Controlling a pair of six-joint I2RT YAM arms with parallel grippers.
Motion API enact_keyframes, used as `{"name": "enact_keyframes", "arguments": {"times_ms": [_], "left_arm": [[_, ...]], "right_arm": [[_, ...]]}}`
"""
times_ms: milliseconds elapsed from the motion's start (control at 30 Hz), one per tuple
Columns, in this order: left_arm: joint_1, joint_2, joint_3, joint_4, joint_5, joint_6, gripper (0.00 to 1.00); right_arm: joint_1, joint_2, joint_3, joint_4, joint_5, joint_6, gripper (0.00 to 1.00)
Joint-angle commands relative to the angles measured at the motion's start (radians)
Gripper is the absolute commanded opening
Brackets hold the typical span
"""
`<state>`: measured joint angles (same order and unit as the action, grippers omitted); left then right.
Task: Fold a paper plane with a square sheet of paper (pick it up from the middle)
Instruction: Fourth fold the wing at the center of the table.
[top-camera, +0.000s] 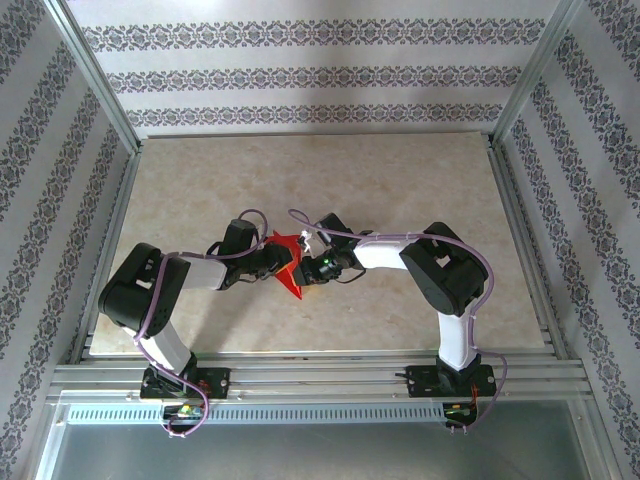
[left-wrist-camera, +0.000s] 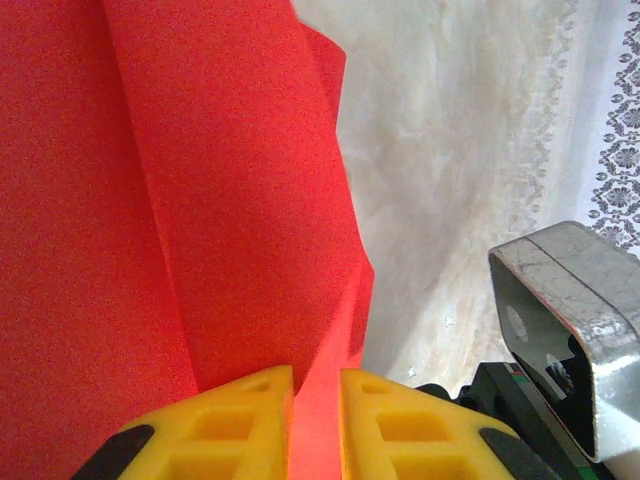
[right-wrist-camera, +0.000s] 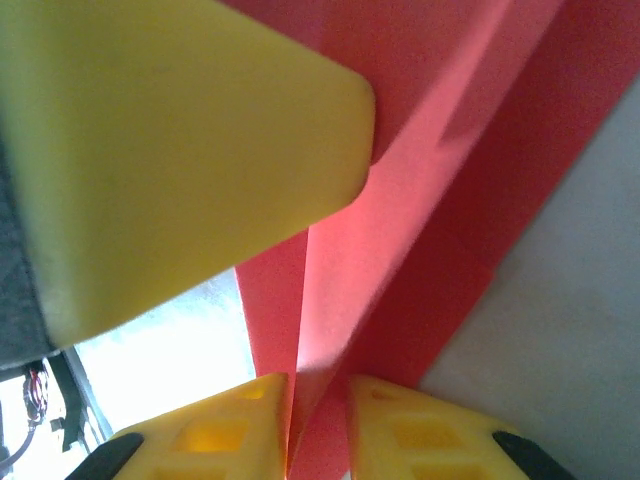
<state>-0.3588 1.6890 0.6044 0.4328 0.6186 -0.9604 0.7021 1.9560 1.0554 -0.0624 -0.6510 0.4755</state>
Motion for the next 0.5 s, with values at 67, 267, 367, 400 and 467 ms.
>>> {"name": "enact_keyframes", "arguments": {"times_ms": [67,267,367,400,467], "left_arm": [[0.004,0.019,0.025,-0.017,0.027,0.031,0.2],[0.003,0.035,0.03,-0.017,0.027,0.032,0.2],[0.003,0.043,0.032,-0.013,0.029,0.032,0.2],[0.004,0.045,0.032,-0.011,0.029,0.032,0.2],[0.003,0.048,0.033,-0.014,0.029,0.032,0.2]], "right_arm": [[-0.01,0.051,-0.018,-0.036,0.036,-0.003,0.24],[-0.01,0.049,-0.017,-0.039,0.037,-0.003,0.23],[-0.009,0.05,-0.016,-0.038,0.036,-0.001,0.23],[-0.009,0.049,-0.016,-0.038,0.034,0.001,0.23],[-0.011,0.045,-0.016,-0.036,0.033,0.005,0.24]]}}
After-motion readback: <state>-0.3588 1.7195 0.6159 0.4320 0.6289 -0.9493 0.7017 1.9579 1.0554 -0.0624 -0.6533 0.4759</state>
